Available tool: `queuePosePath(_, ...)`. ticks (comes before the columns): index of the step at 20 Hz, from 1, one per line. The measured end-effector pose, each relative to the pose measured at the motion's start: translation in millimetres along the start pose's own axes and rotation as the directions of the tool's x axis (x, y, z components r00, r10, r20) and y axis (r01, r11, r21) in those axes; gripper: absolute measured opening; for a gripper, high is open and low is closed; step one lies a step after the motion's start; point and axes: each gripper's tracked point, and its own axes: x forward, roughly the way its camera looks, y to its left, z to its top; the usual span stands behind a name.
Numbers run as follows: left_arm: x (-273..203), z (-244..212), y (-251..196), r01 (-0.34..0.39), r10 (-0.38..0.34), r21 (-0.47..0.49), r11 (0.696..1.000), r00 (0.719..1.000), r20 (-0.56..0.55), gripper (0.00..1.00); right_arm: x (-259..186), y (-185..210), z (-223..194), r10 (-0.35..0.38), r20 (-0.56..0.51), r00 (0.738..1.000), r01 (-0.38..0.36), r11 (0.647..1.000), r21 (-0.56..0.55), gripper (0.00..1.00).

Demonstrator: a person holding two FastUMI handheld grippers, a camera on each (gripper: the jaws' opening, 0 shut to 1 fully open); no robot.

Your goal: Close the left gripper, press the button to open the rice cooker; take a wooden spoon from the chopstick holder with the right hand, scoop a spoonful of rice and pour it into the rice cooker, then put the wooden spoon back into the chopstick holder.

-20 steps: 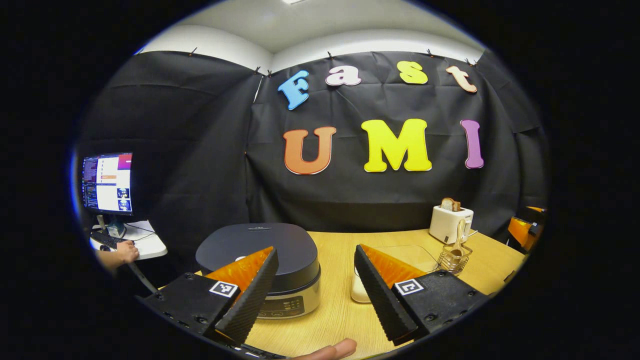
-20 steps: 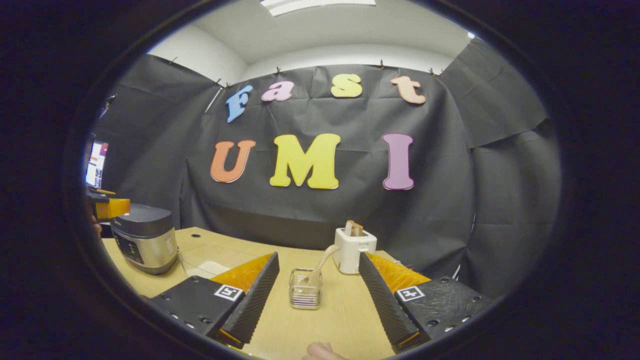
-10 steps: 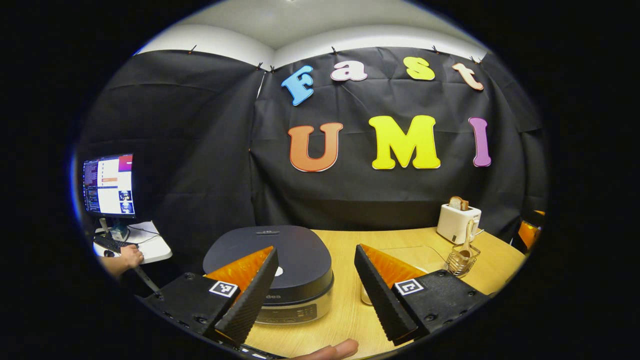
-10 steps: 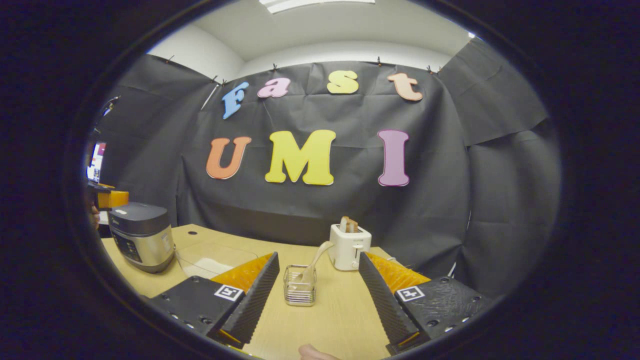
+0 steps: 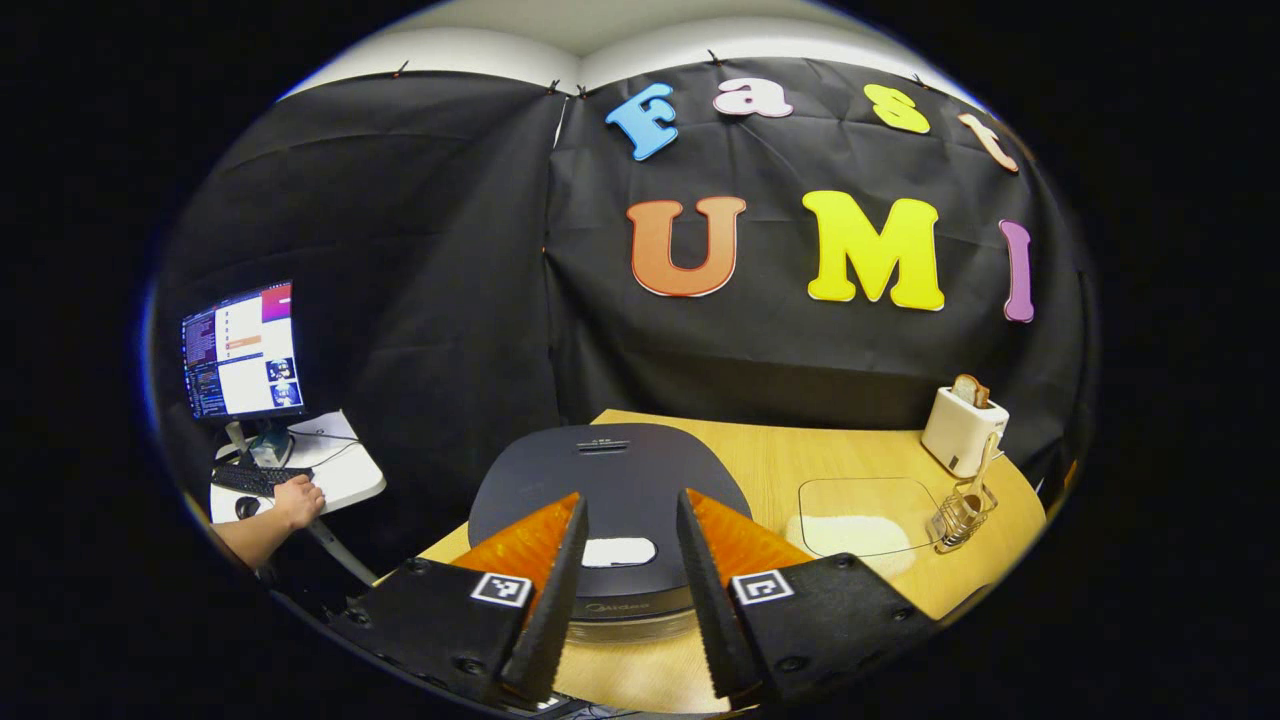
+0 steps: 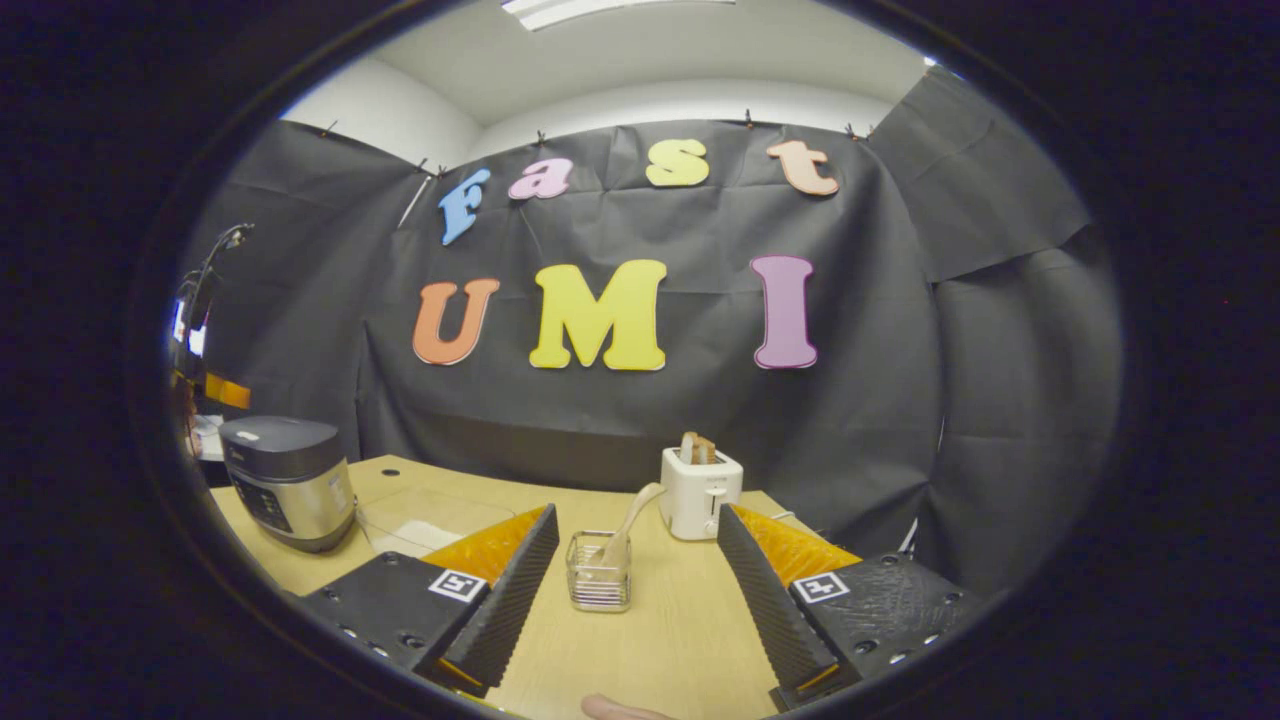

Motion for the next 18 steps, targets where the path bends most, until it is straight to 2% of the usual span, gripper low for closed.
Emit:
queuePosePath(2, 2, -6, -1, 0.016, -0.016, -0.011, 1.000, 0.999, -0.042, 0.27, -2, -4, 3, -0.004, 0.006, 1.000, 0.004, 1.000, 0.005, 0.95)
queuePosePath(3, 3, -8, -3, 0.021, -0.022, -0.017, 1.000, 0.998, -0.059, 0.23, -3, -7, 5, -0.009, 0.010, 1.000, 0.009, 1.000, 0.004, 0.95)
queuePosePath(4, 4, -9, -4, 0.024, -0.025, -0.016, 1.000, 0.997, -0.073, 0.12, -4, -10, 7, -0.014, 0.015, 1.000, 0.014, 1.000, 0.001, 0.95)
queuePosePath(5, 6, -11, -5, 0.023, -0.024, -0.015, 1.000, 0.996, -0.087, 0.10, -5, -12, 8, -0.020, 0.019, 1.000, 0.020, 1.000, -0.001, 0.95)
queuePosePath(6, 7, -14, -6, 0.027, -0.029, -0.017, 0.999, 0.994, -0.101, 0.04, -6, -15, 10, -0.026, 0.024, 0.999, 0.026, 1.000, 0.001, 0.95)
queuePosePath(11, 13, -30, -5, 0.010, -0.008, 0.008, 1.000, 0.987, -0.162, 0.03, -7, -27, 13, -0.051, 0.027, 0.998, 0.050, 0.999, 0.022, 0.95)
queuePosePath(14, 13, -43, -8, 0.020, -0.023, -0.020, 1.000, 0.979, -0.202, 0.03, -7, -31, 15, -0.044, 0.021, 0.999, 0.044, 0.998, 0.037, 0.96)
queuePosePath(18, 14, -40, -8, 0.026, -0.027, -0.010, 1.000, 0.980, -0.198, 0.02, -8, -34, 14, -0.045, 0.014, 0.999, 0.045, 0.998, 0.038, 0.95)
